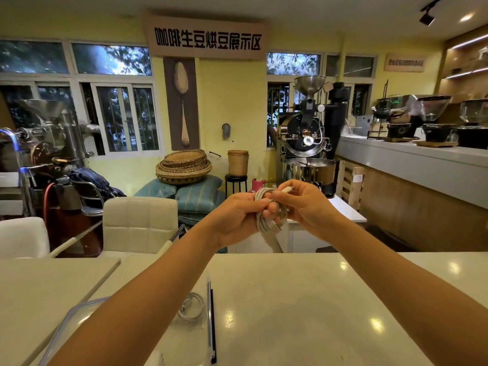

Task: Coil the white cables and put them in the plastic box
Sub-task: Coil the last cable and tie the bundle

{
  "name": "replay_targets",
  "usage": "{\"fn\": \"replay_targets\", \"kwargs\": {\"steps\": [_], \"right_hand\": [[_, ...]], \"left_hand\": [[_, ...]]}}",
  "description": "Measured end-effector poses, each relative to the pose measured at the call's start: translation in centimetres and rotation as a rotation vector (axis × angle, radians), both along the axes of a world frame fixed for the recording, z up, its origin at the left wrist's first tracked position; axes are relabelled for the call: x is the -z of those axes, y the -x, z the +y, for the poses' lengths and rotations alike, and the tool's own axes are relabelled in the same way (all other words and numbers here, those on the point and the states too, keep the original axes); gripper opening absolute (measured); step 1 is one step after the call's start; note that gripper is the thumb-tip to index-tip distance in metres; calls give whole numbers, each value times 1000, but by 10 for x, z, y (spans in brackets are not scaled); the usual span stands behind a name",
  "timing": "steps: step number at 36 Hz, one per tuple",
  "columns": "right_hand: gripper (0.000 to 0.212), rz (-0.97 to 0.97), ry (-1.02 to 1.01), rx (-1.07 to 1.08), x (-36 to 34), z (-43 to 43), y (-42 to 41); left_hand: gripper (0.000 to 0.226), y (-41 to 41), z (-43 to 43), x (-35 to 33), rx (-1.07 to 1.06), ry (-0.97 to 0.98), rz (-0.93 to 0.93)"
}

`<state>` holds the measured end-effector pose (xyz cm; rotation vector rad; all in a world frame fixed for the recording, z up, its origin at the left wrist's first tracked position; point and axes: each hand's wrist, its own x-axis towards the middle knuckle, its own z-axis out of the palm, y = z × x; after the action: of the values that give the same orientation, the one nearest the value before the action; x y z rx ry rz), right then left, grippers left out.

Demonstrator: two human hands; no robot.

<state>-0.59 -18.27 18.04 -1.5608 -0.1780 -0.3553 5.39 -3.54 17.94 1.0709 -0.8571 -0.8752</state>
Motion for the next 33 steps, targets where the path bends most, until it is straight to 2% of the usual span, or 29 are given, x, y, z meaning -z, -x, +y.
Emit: {"fn": "replay_targets", "kwargs": {"steps": [3,6,14,18,24,30,33], "right_hand": [[12,-23,23,69,3,0,-3],[14,-49,75,134,5,0,-5],[17,-154,340,336,13,1,-8],[16,-187,408,336,18,2,-6],[30,35,248,69,16,-1,0],[14,86,28,24,11,-3,1],[14,101,37,11,9,-2,1]], "left_hand": [[26,3,-5,0,-64,-1,67],[26,8,-9,0,-139,-39,30],[18,15,-17,2,-339,-215,-189],[23,15,-18,5,-444,-269,-318],[29,4,-11,3,-538,-255,-205],[28,2,-11,4,-546,-200,-146],[29,1,-12,3,-563,-185,-132]]}}
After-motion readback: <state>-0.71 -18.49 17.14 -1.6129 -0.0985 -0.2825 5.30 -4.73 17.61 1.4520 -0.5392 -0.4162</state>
